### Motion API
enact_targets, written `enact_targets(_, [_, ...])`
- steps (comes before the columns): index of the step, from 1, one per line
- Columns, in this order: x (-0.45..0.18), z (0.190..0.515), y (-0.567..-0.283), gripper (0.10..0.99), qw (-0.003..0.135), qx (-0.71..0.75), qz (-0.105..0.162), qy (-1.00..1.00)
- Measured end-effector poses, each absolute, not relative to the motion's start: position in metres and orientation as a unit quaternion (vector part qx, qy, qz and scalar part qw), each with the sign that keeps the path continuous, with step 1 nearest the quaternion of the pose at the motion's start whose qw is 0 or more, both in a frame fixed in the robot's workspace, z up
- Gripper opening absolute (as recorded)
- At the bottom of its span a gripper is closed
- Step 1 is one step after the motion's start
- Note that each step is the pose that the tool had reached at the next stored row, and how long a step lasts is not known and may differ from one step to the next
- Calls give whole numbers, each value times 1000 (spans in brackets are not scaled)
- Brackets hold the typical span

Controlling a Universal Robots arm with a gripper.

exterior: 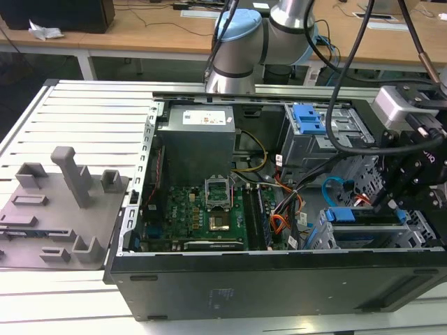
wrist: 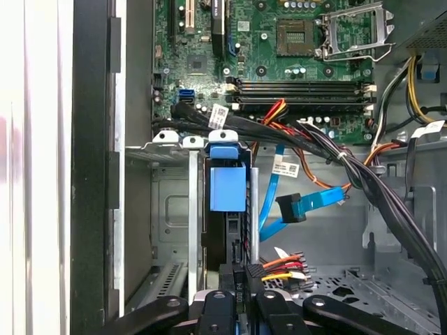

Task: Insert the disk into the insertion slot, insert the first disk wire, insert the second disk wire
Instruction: 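Insert the first disk wire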

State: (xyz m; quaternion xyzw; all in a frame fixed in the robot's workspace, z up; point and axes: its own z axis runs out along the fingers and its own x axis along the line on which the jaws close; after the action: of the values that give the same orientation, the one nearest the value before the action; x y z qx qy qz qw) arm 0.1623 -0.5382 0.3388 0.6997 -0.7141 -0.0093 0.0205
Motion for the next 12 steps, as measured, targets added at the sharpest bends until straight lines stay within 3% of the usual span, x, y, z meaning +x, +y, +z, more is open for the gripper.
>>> enact_targets(12, [162,341,-538,180,13,700,-17,-714])
